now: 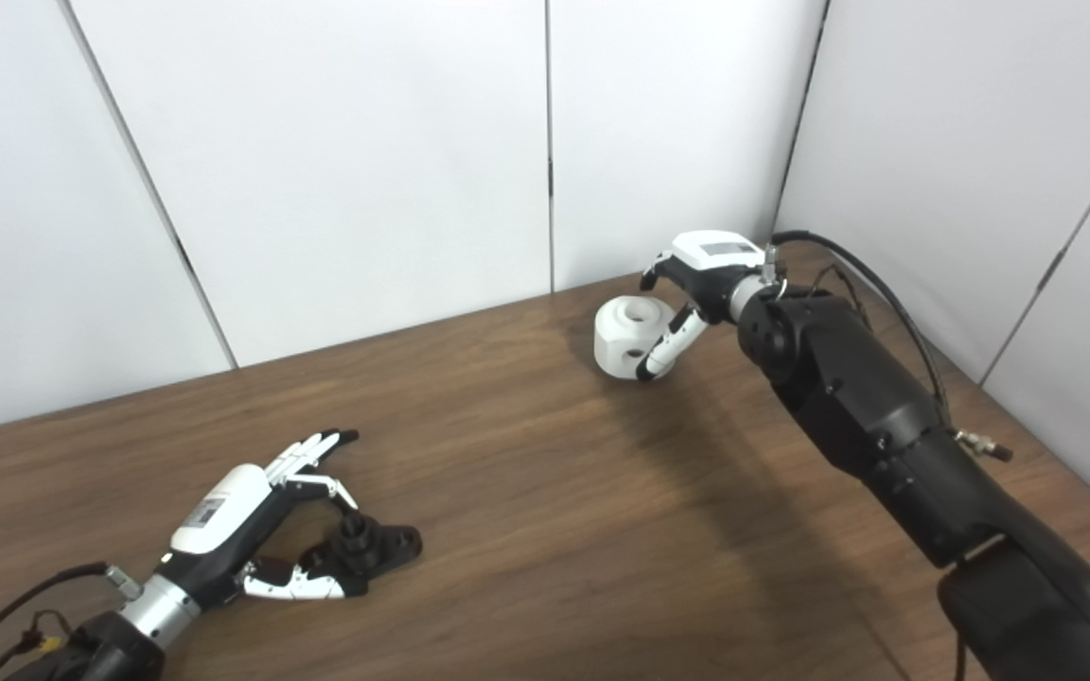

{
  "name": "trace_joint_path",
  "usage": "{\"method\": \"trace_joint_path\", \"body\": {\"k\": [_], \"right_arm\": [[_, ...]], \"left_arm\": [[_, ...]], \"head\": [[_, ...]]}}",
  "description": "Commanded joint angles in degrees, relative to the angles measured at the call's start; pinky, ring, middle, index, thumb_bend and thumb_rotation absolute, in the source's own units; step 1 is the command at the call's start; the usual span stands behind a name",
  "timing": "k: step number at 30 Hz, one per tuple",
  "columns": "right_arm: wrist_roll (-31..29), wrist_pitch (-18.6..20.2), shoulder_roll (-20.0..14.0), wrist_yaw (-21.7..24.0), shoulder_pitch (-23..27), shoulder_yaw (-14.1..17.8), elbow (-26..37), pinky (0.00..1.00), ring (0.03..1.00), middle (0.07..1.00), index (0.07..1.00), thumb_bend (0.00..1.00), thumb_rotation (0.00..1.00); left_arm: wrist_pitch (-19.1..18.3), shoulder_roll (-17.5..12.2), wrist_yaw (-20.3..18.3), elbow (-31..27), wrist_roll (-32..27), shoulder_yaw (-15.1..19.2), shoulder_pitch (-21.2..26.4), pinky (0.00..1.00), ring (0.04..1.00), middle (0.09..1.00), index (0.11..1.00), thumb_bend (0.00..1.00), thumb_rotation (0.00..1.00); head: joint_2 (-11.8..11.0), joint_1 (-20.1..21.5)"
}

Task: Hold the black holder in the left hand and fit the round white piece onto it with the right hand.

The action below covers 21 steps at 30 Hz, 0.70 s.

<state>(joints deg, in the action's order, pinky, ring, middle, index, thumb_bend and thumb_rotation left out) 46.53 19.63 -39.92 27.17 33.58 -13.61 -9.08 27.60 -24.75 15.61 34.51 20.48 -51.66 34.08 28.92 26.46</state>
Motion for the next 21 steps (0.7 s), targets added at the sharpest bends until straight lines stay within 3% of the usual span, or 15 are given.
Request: {"method": "trace_joint_path", "body": {"k": [1, 21], "right_arm": [[0.49, -1.36, -0.74, -1.95, 3.35, 0.18, 0.42, 0.97, 0.971, 0.939, 0.814, 1.0, 0.41], [0.05, -3.11, 0.6, -5.52, 3.13, -0.79, -2.73, 0.92, 0.916, 0.893, 0.722, 0.92, 0.32]], "left_arm": [[-0.67, -3.25, -2.18, 4.22, 3.52, -2.55, -4.39, 1.0, 1.0, 0.982, 0.483, 0.52, 0.07], [-0.68, -3.91, -3.97, 2.32, 3.04, -1.38, -5.53, 1.0, 1.0, 0.98, 0.483, 0.52, 0.07]], "head": [[0.02, -0.2], [1.15, -0.66]]}}
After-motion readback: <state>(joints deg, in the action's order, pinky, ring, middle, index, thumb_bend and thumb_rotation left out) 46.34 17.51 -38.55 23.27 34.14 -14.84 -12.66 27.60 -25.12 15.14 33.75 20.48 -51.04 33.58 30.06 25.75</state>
